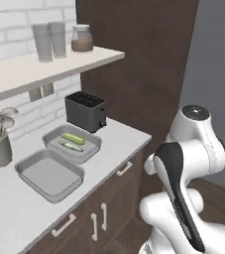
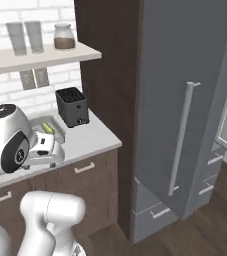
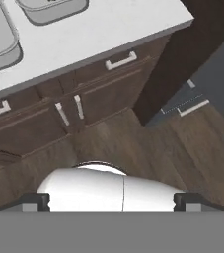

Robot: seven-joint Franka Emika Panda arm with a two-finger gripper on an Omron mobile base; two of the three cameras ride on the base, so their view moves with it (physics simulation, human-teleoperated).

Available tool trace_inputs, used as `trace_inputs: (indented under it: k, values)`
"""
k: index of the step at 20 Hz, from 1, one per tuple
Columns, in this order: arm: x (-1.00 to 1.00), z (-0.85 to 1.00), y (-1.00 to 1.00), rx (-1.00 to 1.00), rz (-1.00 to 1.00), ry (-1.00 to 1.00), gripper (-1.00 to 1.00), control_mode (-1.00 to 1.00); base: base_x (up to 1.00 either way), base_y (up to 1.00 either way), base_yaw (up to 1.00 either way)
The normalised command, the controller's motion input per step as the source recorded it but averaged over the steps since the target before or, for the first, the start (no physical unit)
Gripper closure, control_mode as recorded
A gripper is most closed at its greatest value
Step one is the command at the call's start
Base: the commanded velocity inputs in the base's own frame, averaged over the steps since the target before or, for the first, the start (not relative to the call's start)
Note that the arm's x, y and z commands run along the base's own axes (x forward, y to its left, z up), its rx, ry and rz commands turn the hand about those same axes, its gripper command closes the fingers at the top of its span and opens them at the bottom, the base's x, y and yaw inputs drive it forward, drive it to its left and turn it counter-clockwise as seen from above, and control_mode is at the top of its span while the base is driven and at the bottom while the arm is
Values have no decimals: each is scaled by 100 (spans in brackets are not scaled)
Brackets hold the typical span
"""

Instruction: Place one corn and one fish in each tupperware on the nearby counter, to pack two identical lunches.

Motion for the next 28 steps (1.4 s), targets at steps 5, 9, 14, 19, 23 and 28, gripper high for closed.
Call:
trace_inputs:
  k: [5,9,14,19,23,28]
  values:
    - [0,0,0,0,0,0,-100,100,0,-56,-78]
    - [0,0,0,0,0,0,-100,100,0,-69,-76]
    - [0,0,0,0,0,0,-100,100,2,-75,-74]
    - [0,0,0,0,0,0,-100,100,58,-84,-52]
    - [0,0,0,0,0,0,-100,100,100,-26,-20]
    - [0,0,0,0,0,0,-100,100,100,0,-4]
